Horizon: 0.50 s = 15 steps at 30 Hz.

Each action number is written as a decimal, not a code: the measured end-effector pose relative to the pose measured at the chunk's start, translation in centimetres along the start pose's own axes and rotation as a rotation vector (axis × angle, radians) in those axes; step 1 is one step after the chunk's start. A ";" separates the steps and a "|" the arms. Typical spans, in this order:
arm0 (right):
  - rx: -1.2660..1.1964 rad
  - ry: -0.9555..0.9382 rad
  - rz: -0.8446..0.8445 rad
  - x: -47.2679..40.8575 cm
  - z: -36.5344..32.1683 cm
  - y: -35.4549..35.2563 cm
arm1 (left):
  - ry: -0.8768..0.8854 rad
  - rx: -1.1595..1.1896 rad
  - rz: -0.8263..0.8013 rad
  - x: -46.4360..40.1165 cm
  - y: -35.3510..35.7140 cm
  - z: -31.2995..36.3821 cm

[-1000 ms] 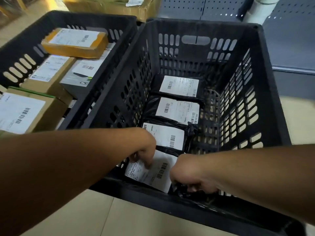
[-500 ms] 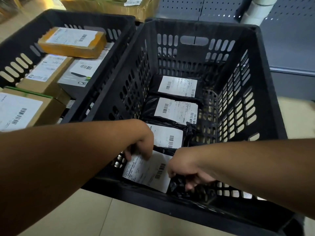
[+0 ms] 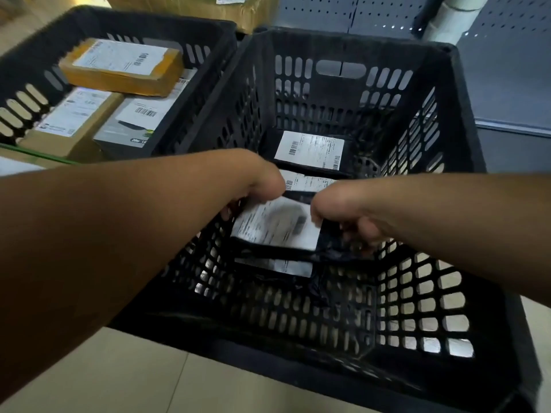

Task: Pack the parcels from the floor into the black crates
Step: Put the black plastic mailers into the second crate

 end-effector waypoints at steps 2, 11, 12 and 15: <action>-0.024 -0.042 0.067 -0.3 -1.2 -2.0 | 0.046 0.161 0.032 -0.6 -0.8 0.9; -0.394 -0.232 0.288 -4.4 -5.3 -9.3 | 0.220 0.425 0.399 -3.4 -7.5 3.7; -0.437 -0.240 0.282 -4.8 -5.7 -9.5 | 0.233 0.433 0.413 -3.7 -7.7 3.8; -0.516 -0.259 0.310 -6.4 -6.5 -10.7 | 0.283 0.435 0.459 -5.2 -8.4 4.6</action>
Point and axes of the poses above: each hand's wrist, its own x-axis away from the middle knuckle, its own y-axis out of the palm, z = x × y, the point moved 10 cm from there along -x, towards the middle knuckle, and after that the axes turned 3 degrees about -z, right-handed, at the moved point
